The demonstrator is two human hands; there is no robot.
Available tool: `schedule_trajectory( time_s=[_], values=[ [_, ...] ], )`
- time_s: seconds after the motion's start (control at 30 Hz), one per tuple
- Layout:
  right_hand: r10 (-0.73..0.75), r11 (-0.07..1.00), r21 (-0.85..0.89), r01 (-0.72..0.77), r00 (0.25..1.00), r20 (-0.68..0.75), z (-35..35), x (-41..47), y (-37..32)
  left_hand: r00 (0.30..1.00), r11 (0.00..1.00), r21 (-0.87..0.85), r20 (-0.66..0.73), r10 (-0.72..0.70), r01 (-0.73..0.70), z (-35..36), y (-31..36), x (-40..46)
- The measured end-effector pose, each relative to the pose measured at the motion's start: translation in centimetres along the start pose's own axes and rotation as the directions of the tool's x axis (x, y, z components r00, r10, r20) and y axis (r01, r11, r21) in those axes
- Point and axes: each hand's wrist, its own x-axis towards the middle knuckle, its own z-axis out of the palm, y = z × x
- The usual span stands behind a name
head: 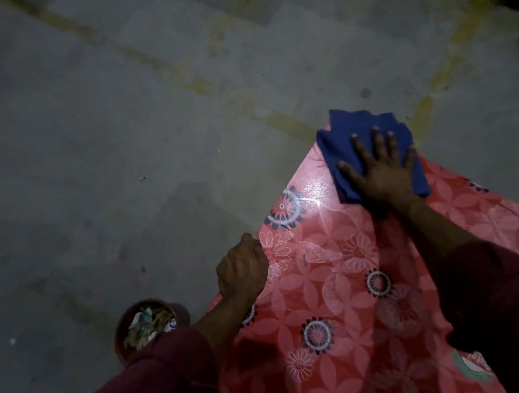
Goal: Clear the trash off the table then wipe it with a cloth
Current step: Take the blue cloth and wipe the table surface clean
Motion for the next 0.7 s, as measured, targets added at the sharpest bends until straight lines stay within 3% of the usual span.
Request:
schedule_trajectory(
  time_s=[0.1, 0.2, 0.33, 0.43, 0.57, 0.7],
  values=[
    [0.137, 0.989, 0.051, -0.136, 0.991, -0.005, -0.7, 1.9, -1.5, 0.998, 0.999, -0.039, 0.070, -0.005, 0.007, 0.0, -0.3, 0.0],
    [0.150, 0.987, 0.066, -0.149, 0.988, -0.018, -0.5, 2.0, -4.5, 0.999, 1.000, -0.024, 0.053, -0.004, 0.006, -0.3, -0.4, 0.2],
    [-0.108, 0.994, 0.023, 0.108, 0.994, -0.004, 1.1, 0.4, -7.5, 0.994, 0.998, -0.046, 0.102, -0.033, 0.038, -0.8, 0.0, 0.2],
    [-0.352, 0.936, 0.003, 0.352, 0.936, -0.008, 2.6, -4.0, -10.0, 0.989, 0.996, -0.077, 0.143, -0.041, 0.052, -0.5, -0.1, 0.2],
    [-0.467, 0.880, 0.047, 0.472, 0.880, -0.089, 3.5, -13.2, -9.4, 0.950, 0.962, -0.241, 0.309, -0.051, 0.130, 0.4, -1.0, 0.0],
    [-0.412, 0.911, -0.037, 0.410, 0.908, -0.079, 3.0, -22.3, -3.1, 0.999, 0.990, -0.140, 0.043, 0.007, -0.001, 1.1, -1.3, -0.3]
  ],
)
